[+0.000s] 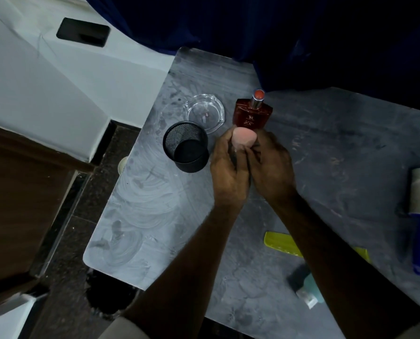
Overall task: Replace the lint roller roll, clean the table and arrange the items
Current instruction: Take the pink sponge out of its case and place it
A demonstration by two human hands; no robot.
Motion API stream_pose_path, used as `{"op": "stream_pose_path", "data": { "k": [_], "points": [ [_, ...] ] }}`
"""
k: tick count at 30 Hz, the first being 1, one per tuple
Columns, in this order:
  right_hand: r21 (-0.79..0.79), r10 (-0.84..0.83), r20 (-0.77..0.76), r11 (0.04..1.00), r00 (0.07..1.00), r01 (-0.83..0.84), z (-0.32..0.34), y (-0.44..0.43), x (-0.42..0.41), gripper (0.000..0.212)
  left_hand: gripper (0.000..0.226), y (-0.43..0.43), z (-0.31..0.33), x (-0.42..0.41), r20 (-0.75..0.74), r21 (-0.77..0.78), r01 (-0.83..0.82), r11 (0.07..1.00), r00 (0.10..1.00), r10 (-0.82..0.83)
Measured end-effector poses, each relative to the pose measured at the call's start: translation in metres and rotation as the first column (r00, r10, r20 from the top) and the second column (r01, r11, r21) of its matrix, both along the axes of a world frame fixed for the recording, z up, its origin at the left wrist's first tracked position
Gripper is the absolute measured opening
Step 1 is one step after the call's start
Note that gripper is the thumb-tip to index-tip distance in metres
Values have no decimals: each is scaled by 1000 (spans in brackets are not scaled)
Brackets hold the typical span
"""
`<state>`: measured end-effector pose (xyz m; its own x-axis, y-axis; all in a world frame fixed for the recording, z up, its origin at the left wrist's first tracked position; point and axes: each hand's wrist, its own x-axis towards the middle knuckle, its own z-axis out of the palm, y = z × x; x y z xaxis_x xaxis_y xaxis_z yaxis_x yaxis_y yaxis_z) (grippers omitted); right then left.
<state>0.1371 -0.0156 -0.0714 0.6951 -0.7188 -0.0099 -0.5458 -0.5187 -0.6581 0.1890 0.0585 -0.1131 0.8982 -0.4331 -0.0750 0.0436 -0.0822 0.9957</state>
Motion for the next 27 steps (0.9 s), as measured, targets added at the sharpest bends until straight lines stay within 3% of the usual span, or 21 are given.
{"op": "stream_pose_path", "data": {
  "k": [10,14,20,24,27],
  "points": [
    [49,8,-10,999,1000,-7,-3,-2,1,40,42,-1,1,-3,18,19,-5,1000,1000,5],
    [95,-1,3,995,1000,1,-3,-1,-1,44,55,4,4,-5,82,76,-12,997,997,6],
    [101,-44,37,994,998,40,11,-3,-30,50,66,34,17,-39,38,75,21,997,999,-24],
    [79,-94,47,993,994,90,24,15,-82,48,60,69,29,-78,-37,12,110,994,993,-110],
    [98,-111,27,989,993,108,30,33,-127,44,57,89,37,-105,-34,88,264,960,964,-262]
  ]
}}
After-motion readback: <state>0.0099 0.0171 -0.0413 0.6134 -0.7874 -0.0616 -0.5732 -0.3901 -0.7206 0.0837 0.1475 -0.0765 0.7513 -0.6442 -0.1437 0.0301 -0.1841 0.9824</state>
